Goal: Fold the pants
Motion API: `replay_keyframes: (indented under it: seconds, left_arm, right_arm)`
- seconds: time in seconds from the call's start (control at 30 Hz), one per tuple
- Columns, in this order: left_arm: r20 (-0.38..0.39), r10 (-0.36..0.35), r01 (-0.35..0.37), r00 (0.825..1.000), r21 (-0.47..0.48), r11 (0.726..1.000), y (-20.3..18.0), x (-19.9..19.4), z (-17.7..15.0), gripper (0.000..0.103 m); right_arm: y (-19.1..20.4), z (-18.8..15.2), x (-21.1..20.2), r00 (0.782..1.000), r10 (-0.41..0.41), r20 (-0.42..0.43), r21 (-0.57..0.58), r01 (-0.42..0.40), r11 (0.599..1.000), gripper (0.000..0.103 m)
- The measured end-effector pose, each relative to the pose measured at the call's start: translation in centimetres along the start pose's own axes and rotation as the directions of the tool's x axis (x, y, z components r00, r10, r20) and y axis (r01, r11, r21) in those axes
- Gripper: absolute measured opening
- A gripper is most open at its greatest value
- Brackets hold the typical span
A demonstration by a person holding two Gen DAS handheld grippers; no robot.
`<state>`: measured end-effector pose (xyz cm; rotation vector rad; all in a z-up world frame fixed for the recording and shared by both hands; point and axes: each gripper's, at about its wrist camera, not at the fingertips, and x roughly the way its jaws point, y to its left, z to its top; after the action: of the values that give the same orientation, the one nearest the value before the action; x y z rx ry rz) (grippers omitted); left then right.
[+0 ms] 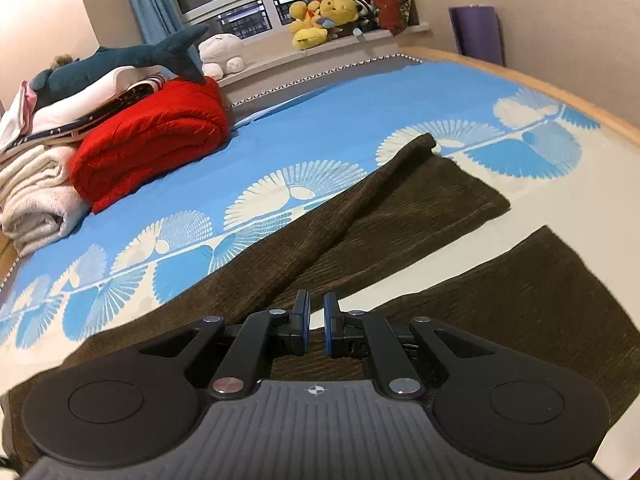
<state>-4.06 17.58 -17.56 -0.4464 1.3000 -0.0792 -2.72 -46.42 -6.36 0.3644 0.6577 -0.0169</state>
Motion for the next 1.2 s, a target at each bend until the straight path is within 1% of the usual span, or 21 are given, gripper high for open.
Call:
replay_keyframes:
  seconds: [0.1, 0.17, 0.23, 0.37, 0.43, 0.5, 0.6, 0.67, 0.73, 0.8, 0.9, 0.93, 0.97, 1.0, 1.1, 1.13, 1.17, 1.2]
  left_arm:
    - [0.054, -0.049, 0.053, 0.997, -0.075, 0.996, 0.8, -0.4, 1.2, 0.046]
    - [0.068, -0.055, 0.062, 0.996, -0.116, 0.991, 1.0, -0.4, 1.8, 0.046]
    - [0.068, -0.037, 0.046, 0.997, -0.136, 0.990, 1.2, -0.1, 2.1, 0.046]
    - [0.105, -0.026, 0.044, 0.994, -0.180, 0.983, 1.0, -0.4, 2.1, 0.046]
    - [0.115, -0.019, 0.044, 0.993, -0.218, 0.975, 1.4, -0.5, 1.8, 0.046]
    - [0.110, 0.003, 0.024, 0.994, -0.242, 0.970, 1.4, -0.6, 1.7, 0.046]
    - [0.112, 0.069, -0.035, 0.991, -0.281, 0.959, 2.0, -0.9, 2.1, 0.046]
    - [0.114, 0.058, -0.020, 0.992, -0.307, 0.952, 2.6, -1.2, 2.2, 0.046]
    - [0.106, 0.056, -0.020, 0.993, -0.310, 0.951, 2.7, -1.3, 2.4, 0.046]
    - [0.107, 0.065, -0.031, 0.992, -0.293, 0.956, 2.5, -0.9, 2.6, 0.045]
    - [0.113, 0.078, -0.040, 0.991, -0.306, 0.951, 3.2, -1.3, 2.6, 0.043]
    - [0.122, 0.090, -0.048, 0.988, -0.310, 0.950, 3.2, -1.6, 2.6, 0.040]
    - [0.130, 0.101, -0.057, 0.986, -0.309, 0.949, 3.2, -1.8, 2.6, 0.035]
    - [0.141, 0.107, -0.061, 0.984, -0.299, 0.952, 3.1, -2.0, 2.6, 0.031]
    - [0.188, 0.132, -0.087, 0.973, -0.230, 0.969, 2.1, -3.0, 2.6, 0.025]
    - [0.200, 0.135, -0.092, 0.970, -0.212, 0.973, 1.9, -3.4, 2.5, 0.025]
    - [0.216, 0.136, -0.094, 0.967, -0.195, 0.976, 1.7, -3.7, 2.5, 0.024]
    - [0.227, 0.133, -0.091, 0.965, -0.188, 0.978, 1.5, -4.1, 2.5, 0.024]
  right_arm:
    - [0.2, 0.5, 0.9, 1.000, 0.016, -0.001, 0.016, -0.016, 1.000, 0.008]
    - [0.2, 0.9, 1.6, 0.999, 0.033, -0.003, 0.043, -0.033, 0.999, 0.008]
    - [0.0, 1.5, 2.8, 0.999, 0.050, -0.006, 0.083, -0.049, 0.995, 0.008]
    - [-0.4, 2.8, 5.8, 0.998, 0.064, 0.002, 0.143, -0.064, 0.988, 0.019]
    - [-0.9, 3.3, 7.7, 0.997, 0.072, 0.004, 0.179, -0.071, 0.981, 0.021]
    - [-1.8, 3.7, 10.2, 0.997, 0.073, -0.019, 0.230, -0.067, 0.971, 0.021]
    - [-2.9, 4.0, 13.6, 0.995, 0.074, -0.059, 0.293, -0.054, 0.955, 0.024]
    - [-3.6, 4.1, 15.7, 0.994, 0.075, -0.075, 0.313, -0.048, 0.949, 0.024]
    - [-4.0, 4.2, 17.4, 0.993, 0.081, -0.086, 0.333, -0.048, 0.942, 0.024]
    - [-4.4, 4.2, 18.9, 0.992, 0.091, -0.093, 0.361, -0.052, 0.931, 0.024]
    - [-4.4, 4.2, 21.0, 0.989, 0.103, -0.108, 0.375, -0.055, 0.926, 0.027]
    - [-4.3, 4.2, 21.4, 0.988, 0.102, -0.113, 0.374, -0.053, 0.926, 0.028]
    - [-4.0, 4.2, 22.0, 0.988, 0.101, -0.117, 0.374, -0.051, 0.926, 0.028]
    - [-3.9, 4.3, 22.3, 0.988, 0.102, -0.119, 0.374, -0.051, 0.926, 0.028]
    - [-3.2, 4.5, 23.2, 0.988, 0.093, -0.121, 0.363, -0.043, 0.931, 0.029]
    - [-2.9, 4.5, 23.3, 0.989, 0.087, -0.119, 0.352, -0.040, 0.935, 0.024]
    - [-2.6, 4.6, 23.2, 0.991, 0.075, -0.115, 0.334, -0.033, 0.942, 0.006]
    - [-2.4, 4.9, 22.8, 0.993, 0.056, -0.101, 0.316, -0.021, 0.949, 0.003]
